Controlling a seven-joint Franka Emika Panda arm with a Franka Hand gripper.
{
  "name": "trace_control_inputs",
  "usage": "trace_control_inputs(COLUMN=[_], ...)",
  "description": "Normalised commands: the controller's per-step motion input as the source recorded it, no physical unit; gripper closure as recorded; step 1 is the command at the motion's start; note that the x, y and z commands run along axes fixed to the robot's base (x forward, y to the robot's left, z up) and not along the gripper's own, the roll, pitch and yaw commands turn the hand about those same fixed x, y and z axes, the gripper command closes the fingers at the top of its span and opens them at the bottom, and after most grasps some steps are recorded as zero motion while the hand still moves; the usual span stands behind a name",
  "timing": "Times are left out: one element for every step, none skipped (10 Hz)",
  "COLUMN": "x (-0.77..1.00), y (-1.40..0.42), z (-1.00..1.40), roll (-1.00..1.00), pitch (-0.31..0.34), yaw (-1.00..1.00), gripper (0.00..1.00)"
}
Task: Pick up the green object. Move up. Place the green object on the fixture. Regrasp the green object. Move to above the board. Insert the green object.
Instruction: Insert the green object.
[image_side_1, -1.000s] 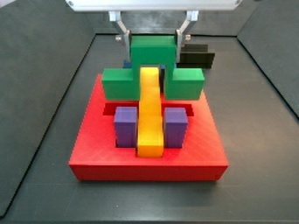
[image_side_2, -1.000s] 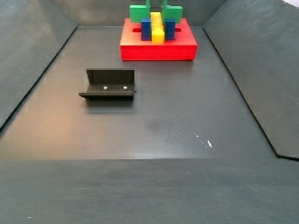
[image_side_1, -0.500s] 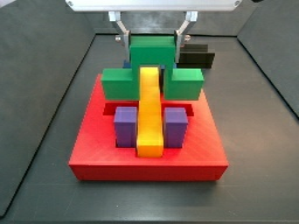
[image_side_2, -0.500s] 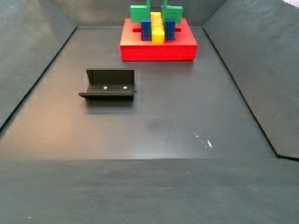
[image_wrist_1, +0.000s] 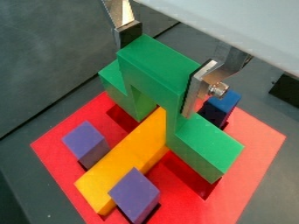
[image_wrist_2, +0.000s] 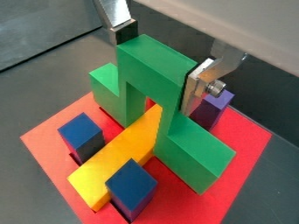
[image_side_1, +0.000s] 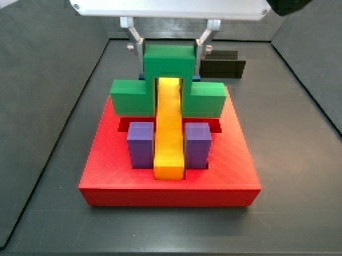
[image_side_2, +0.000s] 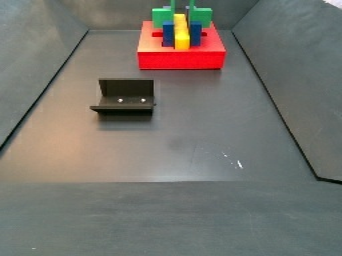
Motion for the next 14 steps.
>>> trace_control_inputs(x=[0.32,0.14,0.04,0.02,0.05,0.00,0.00,0.15,0.18,0.00,0.03,0.00,0.00,0.00], y=[-0.13,-0.03,0.00,0.00,0.05,0.09,0.10,0.07,0.00,0.00,0.00,0.00,-0.08,-0.13], z=[-0.18,-0.15,-0.12,-0.10,-0.25,-0.20,-0.29,-0.19,-0.09,0.03,0.02,0.00,0.05,0.09], roll=[0.01,-0.05,-0.03,0.00,0.00,-0.03,-0.04,-0.09,-0.06,-0.08,-0.04,-0.01,0.00,0.00], pitch=[0.000,-0.090,-0.046,0.000,0.000,0.000,0.129,0.067,0.044,0.000,0.000,0.000,0.000,0.000], yaw=[0.00,0.00,0.00,0.00,0.00,-0.02,-0.20,-0.16,-0.16,-0.22,-0.14,-0.09,0.00,0.06], gripper=[1.00,1.00,1.00,1.00,1.00,1.00,1.00,1.00,1.00,1.00,1.00,1.00,1.00,1.00])
